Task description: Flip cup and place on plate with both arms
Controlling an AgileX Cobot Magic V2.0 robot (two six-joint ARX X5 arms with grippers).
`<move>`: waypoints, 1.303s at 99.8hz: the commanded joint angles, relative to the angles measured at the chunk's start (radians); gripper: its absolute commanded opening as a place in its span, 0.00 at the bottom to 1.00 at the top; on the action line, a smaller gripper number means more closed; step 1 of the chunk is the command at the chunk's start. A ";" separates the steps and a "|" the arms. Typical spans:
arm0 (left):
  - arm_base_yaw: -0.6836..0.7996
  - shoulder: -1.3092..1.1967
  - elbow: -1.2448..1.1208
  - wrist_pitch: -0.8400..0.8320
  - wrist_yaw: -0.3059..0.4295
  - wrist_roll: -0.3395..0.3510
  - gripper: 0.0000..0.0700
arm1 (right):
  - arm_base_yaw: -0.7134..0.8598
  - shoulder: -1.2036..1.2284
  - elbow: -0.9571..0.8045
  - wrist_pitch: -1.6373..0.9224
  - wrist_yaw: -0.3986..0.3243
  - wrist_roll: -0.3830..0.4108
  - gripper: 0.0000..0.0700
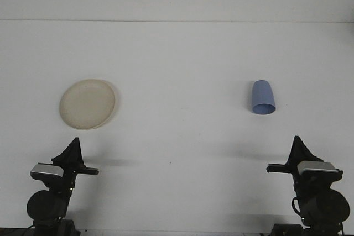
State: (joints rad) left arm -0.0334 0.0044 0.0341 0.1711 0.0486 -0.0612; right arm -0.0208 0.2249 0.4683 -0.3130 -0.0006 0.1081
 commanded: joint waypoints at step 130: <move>0.000 -0.001 -0.020 0.010 0.002 0.012 0.02 | 0.002 0.503 0.448 -0.499 -0.026 -0.003 0.72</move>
State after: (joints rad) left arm -0.0334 0.0044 0.0341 0.1711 0.0486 -0.0612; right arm -0.0204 0.7208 0.9039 -0.8227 -0.0254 0.1085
